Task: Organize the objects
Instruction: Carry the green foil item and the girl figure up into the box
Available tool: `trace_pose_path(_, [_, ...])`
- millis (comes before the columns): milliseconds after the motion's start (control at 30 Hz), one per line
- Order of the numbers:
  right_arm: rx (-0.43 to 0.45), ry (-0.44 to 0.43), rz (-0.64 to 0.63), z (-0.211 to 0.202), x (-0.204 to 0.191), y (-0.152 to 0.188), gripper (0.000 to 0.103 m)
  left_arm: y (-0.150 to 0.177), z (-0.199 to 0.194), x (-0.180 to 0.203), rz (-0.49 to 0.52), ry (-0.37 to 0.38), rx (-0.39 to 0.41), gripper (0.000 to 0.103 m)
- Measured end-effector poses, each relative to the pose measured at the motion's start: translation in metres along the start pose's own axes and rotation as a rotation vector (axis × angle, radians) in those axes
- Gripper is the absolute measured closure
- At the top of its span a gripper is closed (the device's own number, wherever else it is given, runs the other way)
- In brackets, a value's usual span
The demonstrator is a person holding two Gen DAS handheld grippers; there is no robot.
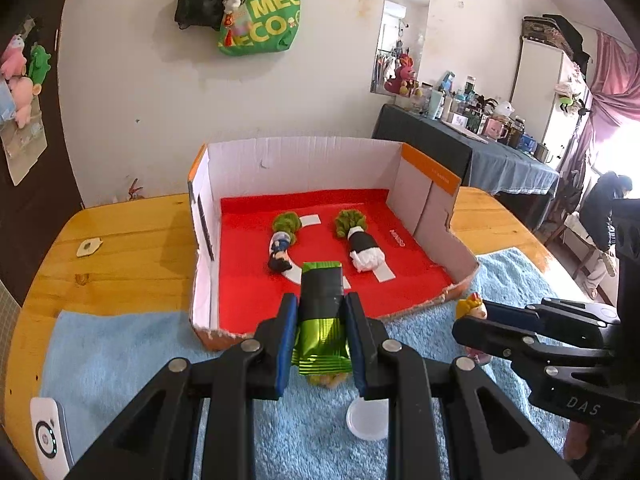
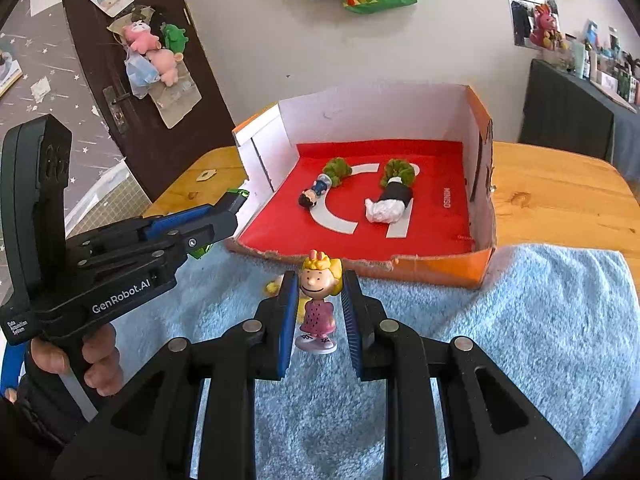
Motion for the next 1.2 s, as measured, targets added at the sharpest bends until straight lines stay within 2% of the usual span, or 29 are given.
trace_pose_path(267, [0.000, 0.004, -0.010, 0.007, 0.000, -0.015, 0.082, -0.011, 0.011, -0.003, 0.002, 0.004, 0.003, 0.078])
trace_pose_path(700, [0.002, 0.058, -0.031, 0.028, 0.010, -0.042, 0.082, -0.029, 0.037, -0.013, -0.001, -0.017, 0.000, 0.078])
trace_pose_path(1200, [-0.058, 0.099, -0.030, 0.070, 0.029, -0.043, 0.082, -0.023, 0.077, -0.029, -0.030, -0.034, -0.062, 0.078])
Point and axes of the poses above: each gripper's, at about its wrist camera, not at the fingertips, and z roughly the way its jaws point, x to its right, y to its underside, the point moved 2 cm from there along z, roughly the way its jaws point, and after that the axes turned 6 degrees about x, right-handed, at the moved point
